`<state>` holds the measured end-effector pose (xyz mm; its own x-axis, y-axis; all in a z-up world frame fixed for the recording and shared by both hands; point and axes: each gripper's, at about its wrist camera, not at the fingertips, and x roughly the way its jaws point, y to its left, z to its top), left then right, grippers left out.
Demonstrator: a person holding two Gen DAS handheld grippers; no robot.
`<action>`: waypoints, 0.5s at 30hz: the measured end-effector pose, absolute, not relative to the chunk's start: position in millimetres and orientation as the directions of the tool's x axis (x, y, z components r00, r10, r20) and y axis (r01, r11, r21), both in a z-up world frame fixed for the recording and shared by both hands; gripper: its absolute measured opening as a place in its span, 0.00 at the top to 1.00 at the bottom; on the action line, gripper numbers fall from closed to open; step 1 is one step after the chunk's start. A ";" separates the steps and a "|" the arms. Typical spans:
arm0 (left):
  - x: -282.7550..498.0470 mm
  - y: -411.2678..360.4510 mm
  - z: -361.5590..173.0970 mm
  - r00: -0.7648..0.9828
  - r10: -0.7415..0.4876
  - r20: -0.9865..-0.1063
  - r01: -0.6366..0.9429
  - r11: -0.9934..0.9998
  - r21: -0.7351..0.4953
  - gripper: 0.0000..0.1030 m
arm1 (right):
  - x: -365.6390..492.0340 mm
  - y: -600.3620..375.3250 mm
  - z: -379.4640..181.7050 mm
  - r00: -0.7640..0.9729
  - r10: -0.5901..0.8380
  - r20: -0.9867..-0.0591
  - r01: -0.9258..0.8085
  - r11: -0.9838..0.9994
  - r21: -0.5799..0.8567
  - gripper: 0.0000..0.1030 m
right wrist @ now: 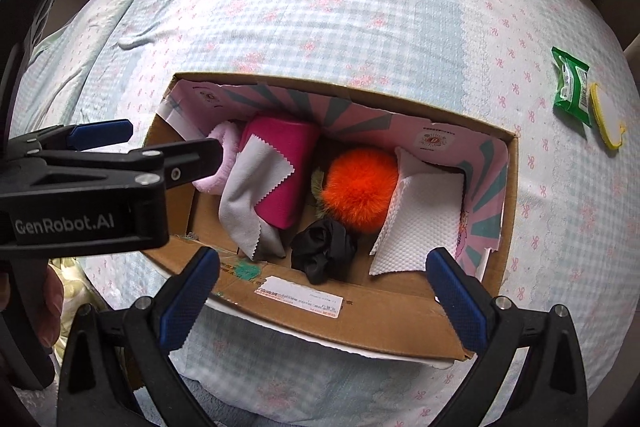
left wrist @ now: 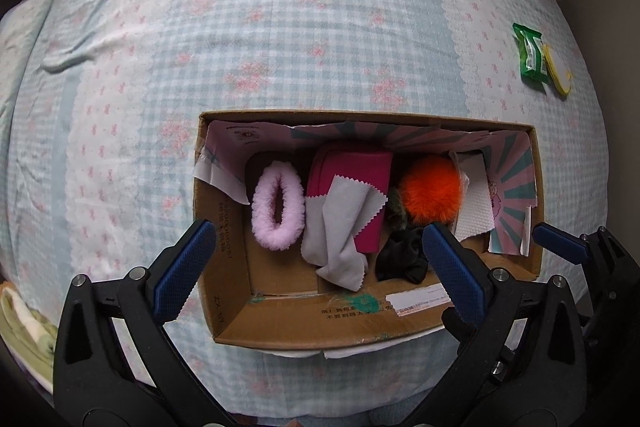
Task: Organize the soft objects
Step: 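Move both tools toward the green wipes pack and yellow mesh pad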
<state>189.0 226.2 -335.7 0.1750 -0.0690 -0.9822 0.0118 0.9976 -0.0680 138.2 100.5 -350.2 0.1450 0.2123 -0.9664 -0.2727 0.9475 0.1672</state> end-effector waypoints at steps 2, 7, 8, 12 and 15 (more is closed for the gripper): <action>183.7 226.5 -323.9 0.196 -0.072 -0.978 0.011 0.997 -0.071 0.00 | 136.1 98.4 -341.0 0.165 0.209 -0.964 -0.276 0.948 0.158 0.00; 163.3 226.9 -280.4 0.270 -0.076 -0.960 0.014 0.997 -0.075 0.00 | 124.6 88.9 -303.1 0.231 0.208 -0.950 -0.257 0.955 0.146 0.00; 158.3 226.7 -269.6 0.288 -0.082 -0.954 0.013 0.997 -0.082 0.00 | 121.6 85.6 -293.0 0.250 0.207 -0.946 -0.251 0.957 0.143 0.00; 136.0 225.4 -220.9 0.374 -0.106 -0.921 0.010 0.994 -0.111 0.00 | 105.4 73.3 -244.1 0.352 0.189 -0.917 -0.220 0.969 0.115 0.00; 116.6 224.2 -179.1 0.465 -0.102 -0.879 0.008 0.994 -0.111 0.00 | 92.1 59.6 -205.3 0.433 0.169 -0.885 -0.183 0.978 0.098 0.00</action>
<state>116.6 224.2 -179.1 0.4652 -0.1019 -0.8793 0.0079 0.9938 -0.1111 92.1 59.6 -205.3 0.4332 0.1693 -0.8852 -0.1827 0.9783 0.0977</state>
